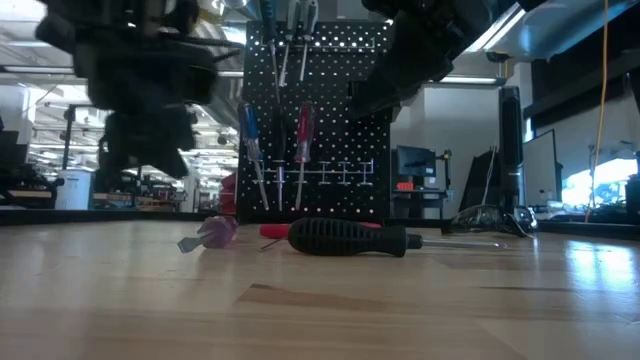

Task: Hang tools onto peg board
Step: Hang the red screwdriver on the peg board

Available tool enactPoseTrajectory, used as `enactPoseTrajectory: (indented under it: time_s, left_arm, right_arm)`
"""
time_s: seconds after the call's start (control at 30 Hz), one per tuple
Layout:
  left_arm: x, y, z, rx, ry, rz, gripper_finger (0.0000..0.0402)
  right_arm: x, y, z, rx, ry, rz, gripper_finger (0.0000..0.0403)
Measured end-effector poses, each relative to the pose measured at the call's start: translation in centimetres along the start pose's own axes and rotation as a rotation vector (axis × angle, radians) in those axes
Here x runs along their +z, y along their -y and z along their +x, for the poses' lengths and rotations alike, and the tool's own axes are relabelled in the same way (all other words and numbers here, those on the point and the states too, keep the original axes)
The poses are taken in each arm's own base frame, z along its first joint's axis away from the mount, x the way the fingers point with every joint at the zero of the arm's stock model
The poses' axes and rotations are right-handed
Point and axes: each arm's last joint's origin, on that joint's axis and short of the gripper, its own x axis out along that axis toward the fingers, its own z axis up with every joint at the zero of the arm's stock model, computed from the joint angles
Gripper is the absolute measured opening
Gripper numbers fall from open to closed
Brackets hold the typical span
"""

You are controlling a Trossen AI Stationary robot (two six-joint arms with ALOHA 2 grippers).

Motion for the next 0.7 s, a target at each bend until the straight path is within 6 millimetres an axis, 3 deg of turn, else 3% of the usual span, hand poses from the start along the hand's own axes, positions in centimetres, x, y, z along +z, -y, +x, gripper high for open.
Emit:
enactPoseTrajectory:
  time_s: [0.33, 0.7]
  left_arm:
    - [1.9, -0.4, 3.8, 0.173, -0.096, 0.002, 0.0138]
    - [4.3, -3.6, 3.6, 0.315, -0.102, 0.008, 0.0138]
  right_arm:
    - [-0.2, 0.0, 0.0, -0.006, -0.018, -0.010, 0.0211]
    - [-0.2, 0.0, 0.0, -0.006, -0.018, -0.011, 0.0211]
